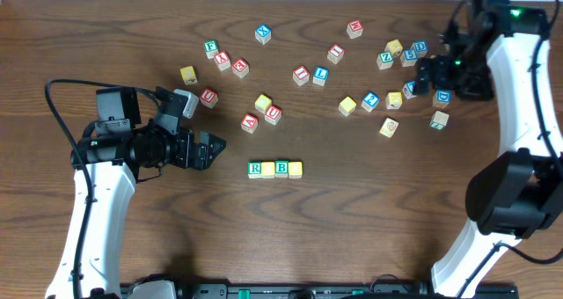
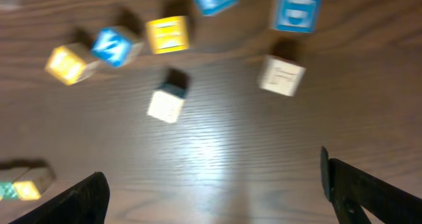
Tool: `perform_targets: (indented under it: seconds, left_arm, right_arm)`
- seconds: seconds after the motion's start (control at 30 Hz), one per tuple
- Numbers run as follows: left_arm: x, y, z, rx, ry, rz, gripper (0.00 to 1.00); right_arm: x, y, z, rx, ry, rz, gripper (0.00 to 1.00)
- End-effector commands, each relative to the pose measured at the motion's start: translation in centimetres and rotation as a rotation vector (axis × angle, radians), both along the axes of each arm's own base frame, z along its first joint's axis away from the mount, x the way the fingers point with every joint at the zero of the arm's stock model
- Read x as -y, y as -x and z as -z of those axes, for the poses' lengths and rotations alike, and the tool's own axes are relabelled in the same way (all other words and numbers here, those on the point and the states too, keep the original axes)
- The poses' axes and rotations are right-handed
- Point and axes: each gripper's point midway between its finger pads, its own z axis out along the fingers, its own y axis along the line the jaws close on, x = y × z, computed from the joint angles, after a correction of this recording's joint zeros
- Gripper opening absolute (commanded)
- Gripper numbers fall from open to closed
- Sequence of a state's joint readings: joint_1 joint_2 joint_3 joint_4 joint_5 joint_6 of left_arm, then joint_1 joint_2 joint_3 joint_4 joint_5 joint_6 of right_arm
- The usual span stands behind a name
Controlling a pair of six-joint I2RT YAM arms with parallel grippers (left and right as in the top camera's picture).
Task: Spell out ROBOT
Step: 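Move the right gripper up toward the blue-lettered blocks at top right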
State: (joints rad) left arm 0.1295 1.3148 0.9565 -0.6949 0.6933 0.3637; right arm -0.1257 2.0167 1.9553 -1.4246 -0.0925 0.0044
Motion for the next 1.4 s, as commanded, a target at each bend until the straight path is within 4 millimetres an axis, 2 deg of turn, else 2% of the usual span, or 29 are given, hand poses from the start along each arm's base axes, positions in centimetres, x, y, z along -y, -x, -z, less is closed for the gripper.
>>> perform_targets:
  seconds: [0.0,0.07,0.33,0.57,0.73,0.97,1.07,1.17,1.37]
  left_arm:
    - [-0.1,-0.2,-0.5,0.02,-0.004,0.003,0.98]
    - [-0.1,-0.2,-0.5,0.02,-0.004,0.003,0.98]
    - [-0.1,-0.2,-0.5,0.02,-0.004,0.003,0.97]
    - [-0.1,-0.2,-0.5,0.02,-0.004,0.003,0.98]
    - [-0.1,-0.2,-0.5,0.02,-0.004,0.003,0.98]
    - [-0.1,-0.2,-0.5,0.02,-0.004,0.003,0.98]
    - [-0.1,-0.2,-0.5,0.02,-0.004,0.003,0.98]
    - [-0.2,-0.2,-0.5,0.021,-0.004,0.003,0.98]
    - [-0.1,-0.2,-0.5,0.02,-0.004,0.003,0.98]
  right_arm:
    - [2.3,-0.3,0.6,-0.012,0.009,0.052,0.99]
    - [2.7,-0.2,1.4,-0.031,-0.021,0.049,0.99]
    - [0.5,-0.1,2.3,-0.057,-0.148,-0.114,0.99]
    - [-0.4,-0.8,0.7,0.004,-0.176,-0.251,0.99]
    - [-2.2,-1.2,-1.1,0.076,-0.254,-0.382,0.99]
    - [-3.1,-1.4,-1.1,0.098,-0.245,-0.475,0.99]
    - [-3.4,-1.5,-0.8,0.095,-0.242,-0.511,0.93]
    - [-3.4,-1.5,0.0,0.074,-0.225,-0.523,0.81]
    - [-3.4,-2.4,2.4,0.042,-0.23,-0.52,0.74]
